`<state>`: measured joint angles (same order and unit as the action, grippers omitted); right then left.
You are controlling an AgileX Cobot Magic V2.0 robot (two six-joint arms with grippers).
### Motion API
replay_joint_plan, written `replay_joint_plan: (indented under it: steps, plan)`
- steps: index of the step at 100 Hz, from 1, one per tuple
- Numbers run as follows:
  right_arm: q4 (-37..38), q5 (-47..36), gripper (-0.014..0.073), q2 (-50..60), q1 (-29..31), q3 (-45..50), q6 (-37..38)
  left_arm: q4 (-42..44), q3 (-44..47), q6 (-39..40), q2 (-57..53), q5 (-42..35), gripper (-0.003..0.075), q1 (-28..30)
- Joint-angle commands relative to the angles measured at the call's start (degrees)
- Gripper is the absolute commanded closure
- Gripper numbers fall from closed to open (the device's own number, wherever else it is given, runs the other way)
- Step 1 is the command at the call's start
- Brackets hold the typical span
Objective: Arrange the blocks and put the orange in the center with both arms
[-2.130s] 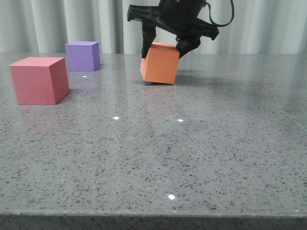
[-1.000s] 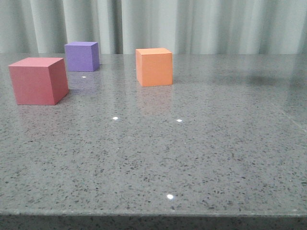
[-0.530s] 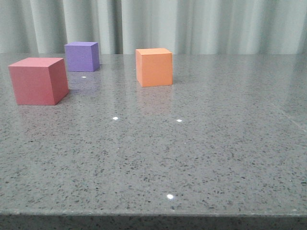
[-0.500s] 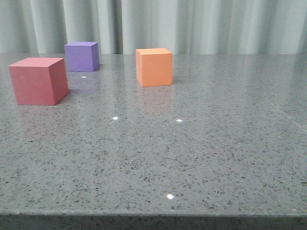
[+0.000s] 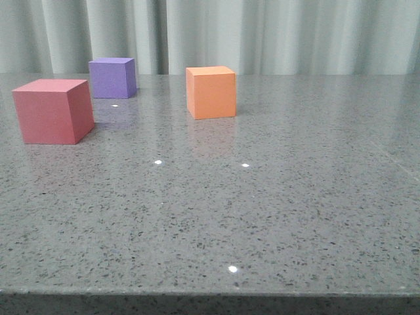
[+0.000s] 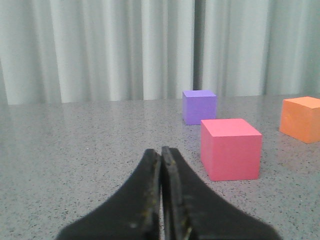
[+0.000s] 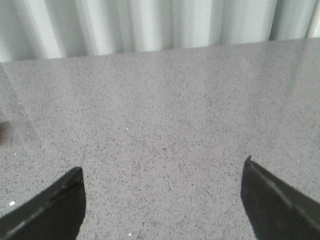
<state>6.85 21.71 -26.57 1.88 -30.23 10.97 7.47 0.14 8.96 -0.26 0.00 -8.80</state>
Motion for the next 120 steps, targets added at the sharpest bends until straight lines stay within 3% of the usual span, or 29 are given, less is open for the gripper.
replay_joint_plan:
  steps: [1,12,21,47,58,104,120]
  plan:
    - [1.44,-9.17,-0.0031,-0.15,0.46,0.29,-0.49,-0.03,2.38,-0.18,-1.87,-4.68,0.0741,0.17]
    - [1.44,-11.56,-0.0012,-0.20,0.46,1.25,-0.49,-0.03,2.38,-0.18,-1.87,-4.68,0.0741,0.17]
    - [1.44,-11.68,0.0065,-0.20,0.46,1.25,-0.49,-0.03,2.38,-0.18,-1.87,-4.68,0.0741,0.17]
    - [1.44,-11.68,0.0538,-0.20,0.46,1.25,-0.49,-0.03,2.38,-0.18,-1.87,-4.68,0.0741,0.17]
    - [1.44,-11.68,0.0666,-0.20,0.46,1.25,-0.49,-0.03,2.38,-0.18,-1.87,-4.68,0.0741,0.17]
    - [1.39,-11.73,0.0662,-0.20,0.46,1.25,-0.49,-0.03,2.25,-0.18,-1.87,-6.79,0.0741,0.17]
    - [1.39,-11.73,0.0662,-0.20,0.46,1.25,-0.49,-1.82,-2.35,-0.18,-1.54,-4.54,0.0741,0.17]
